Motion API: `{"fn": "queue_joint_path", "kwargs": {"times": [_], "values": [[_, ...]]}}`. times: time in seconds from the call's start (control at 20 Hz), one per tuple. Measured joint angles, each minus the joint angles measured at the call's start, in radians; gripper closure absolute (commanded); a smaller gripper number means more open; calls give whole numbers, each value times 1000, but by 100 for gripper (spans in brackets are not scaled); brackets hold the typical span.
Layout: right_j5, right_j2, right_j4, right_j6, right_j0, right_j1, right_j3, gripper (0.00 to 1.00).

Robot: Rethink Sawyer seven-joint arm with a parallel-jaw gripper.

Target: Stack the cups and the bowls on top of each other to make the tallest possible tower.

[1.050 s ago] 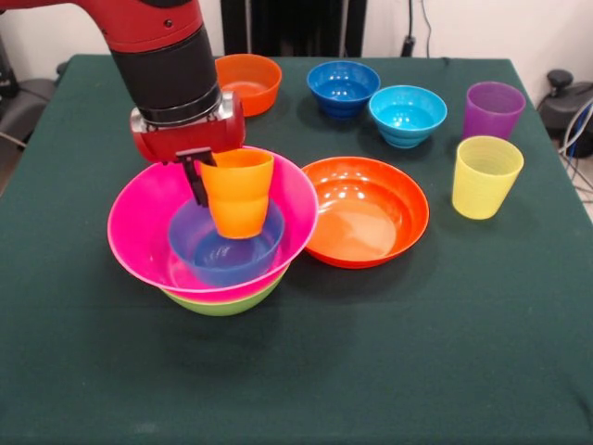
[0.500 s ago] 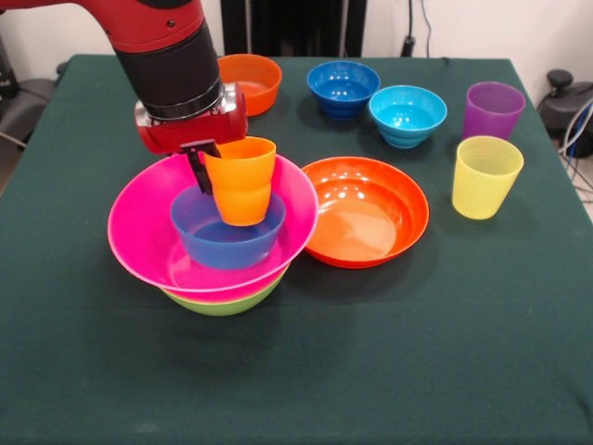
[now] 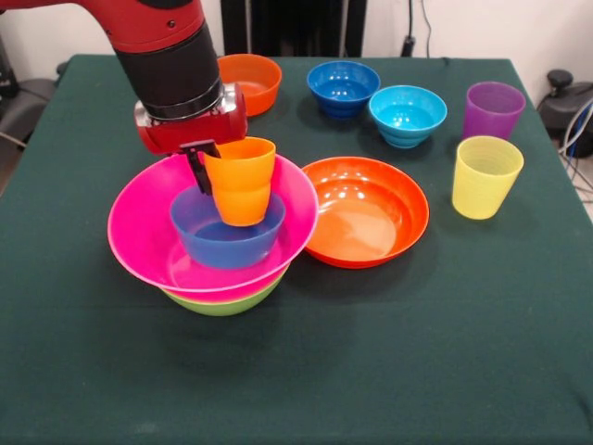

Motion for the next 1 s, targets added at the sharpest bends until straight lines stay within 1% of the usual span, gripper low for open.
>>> {"fn": "queue_joint_path", "kwargs": {"times": [0.15,0.75,1.0], "values": [[-13,2,-1,0,-1,0,0,100],[-236,4,-3,0,-5,-12,9,100],[-243,4,-2,0,-5,-28,12,100]]}}
